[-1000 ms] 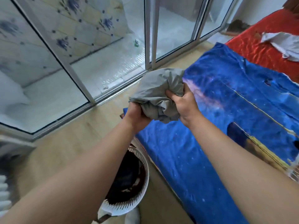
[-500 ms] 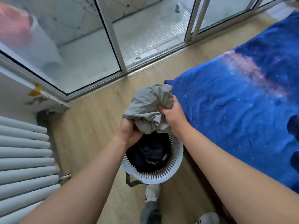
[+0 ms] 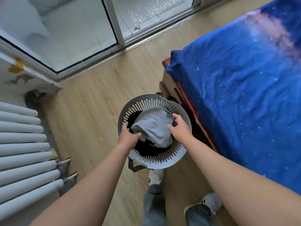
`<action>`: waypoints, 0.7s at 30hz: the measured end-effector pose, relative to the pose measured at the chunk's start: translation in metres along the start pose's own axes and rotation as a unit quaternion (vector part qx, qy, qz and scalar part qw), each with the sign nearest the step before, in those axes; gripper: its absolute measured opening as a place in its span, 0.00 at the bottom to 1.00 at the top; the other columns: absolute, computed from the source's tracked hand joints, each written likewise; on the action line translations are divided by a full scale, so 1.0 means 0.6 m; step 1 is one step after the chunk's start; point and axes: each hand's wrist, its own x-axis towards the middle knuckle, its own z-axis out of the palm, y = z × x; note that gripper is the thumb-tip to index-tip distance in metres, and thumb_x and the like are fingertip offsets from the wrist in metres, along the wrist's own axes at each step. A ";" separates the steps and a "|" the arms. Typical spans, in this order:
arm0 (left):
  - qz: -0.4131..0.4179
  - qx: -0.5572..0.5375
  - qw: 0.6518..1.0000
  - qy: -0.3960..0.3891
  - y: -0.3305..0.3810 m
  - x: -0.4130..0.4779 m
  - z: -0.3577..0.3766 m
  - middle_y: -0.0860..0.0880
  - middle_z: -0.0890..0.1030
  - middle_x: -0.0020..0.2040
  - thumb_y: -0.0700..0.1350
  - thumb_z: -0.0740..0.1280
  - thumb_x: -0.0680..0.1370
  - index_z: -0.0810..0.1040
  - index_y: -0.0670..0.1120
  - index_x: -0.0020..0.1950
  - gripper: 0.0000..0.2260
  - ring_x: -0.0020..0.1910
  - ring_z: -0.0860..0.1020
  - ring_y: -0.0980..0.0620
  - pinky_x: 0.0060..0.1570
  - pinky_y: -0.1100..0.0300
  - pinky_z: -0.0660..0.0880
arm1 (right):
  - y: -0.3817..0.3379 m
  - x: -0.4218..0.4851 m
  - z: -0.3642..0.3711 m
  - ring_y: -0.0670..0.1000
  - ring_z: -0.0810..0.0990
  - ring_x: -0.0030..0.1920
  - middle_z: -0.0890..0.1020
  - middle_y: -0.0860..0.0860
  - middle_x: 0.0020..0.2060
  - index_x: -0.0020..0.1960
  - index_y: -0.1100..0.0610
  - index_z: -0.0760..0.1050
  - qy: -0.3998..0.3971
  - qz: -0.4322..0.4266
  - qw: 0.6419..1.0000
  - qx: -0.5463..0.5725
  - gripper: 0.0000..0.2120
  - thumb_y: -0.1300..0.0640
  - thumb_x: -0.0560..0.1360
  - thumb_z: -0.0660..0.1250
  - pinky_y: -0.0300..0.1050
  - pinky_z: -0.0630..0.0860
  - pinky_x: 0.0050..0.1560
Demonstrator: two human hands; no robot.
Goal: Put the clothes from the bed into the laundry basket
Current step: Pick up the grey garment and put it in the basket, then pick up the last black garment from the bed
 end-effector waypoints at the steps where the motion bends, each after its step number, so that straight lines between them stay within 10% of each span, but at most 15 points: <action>1: 0.009 0.002 1.000 -0.004 0.002 -0.001 0.002 0.46 0.68 0.77 0.44 0.73 0.78 0.55 0.52 0.82 0.38 0.73 0.71 0.44 0.62 0.54 0.71 | 0.003 0.002 0.000 0.54 0.71 0.72 0.70 0.52 0.75 0.78 0.48 0.62 0.002 -0.002 1.000 -0.006 0.28 0.55 0.80 0.67 0.49 0.72 0.65; 10: 0.130 0.117 0.985 0.009 0.123 -0.037 0.045 0.48 0.69 0.78 0.43 0.66 0.81 0.60 0.53 0.81 0.30 0.44 0.76 0.56 0.34 0.66 0.69 | -0.072 -0.003 -0.047 0.51 0.77 0.64 0.75 0.50 0.71 0.73 0.49 0.69 0.009 -0.051 0.999 -0.007 0.22 0.55 0.80 0.65 0.44 0.73 0.59; 15: 0.197 0.155 0.968 0.014 0.241 -0.080 0.096 0.47 0.72 0.76 0.45 0.69 0.81 0.63 0.51 0.80 0.29 0.72 0.74 0.47 0.58 0.63 0.66 | -0.128 -0.011 -0.126 0.51 0.76 0.67 0.77 0.52 0.69 0.72 0.52 0.71 0.036 -0.101 0.994 0.009 0.22 0.55 0.79 0.66 0.42 0.71 0.61; 21: 0.281 0.196 0.939 -0.026 0.366 -0.150 0.241 0.46 0.74 0.74 0.44 0.68 0.80 0.65 0.48 0.79 0.28 0.73 0.73 0.47 0.65 0.58 0.69 | -0.099 -0.023 -0.290 0.53 0.76 0.67 0.78 0.53 0.68 0.71 0.52 0.72 0.109 -0.105 0.986 0.066 0.21 0.57 0.78 0.66 0.50 0.72 0.69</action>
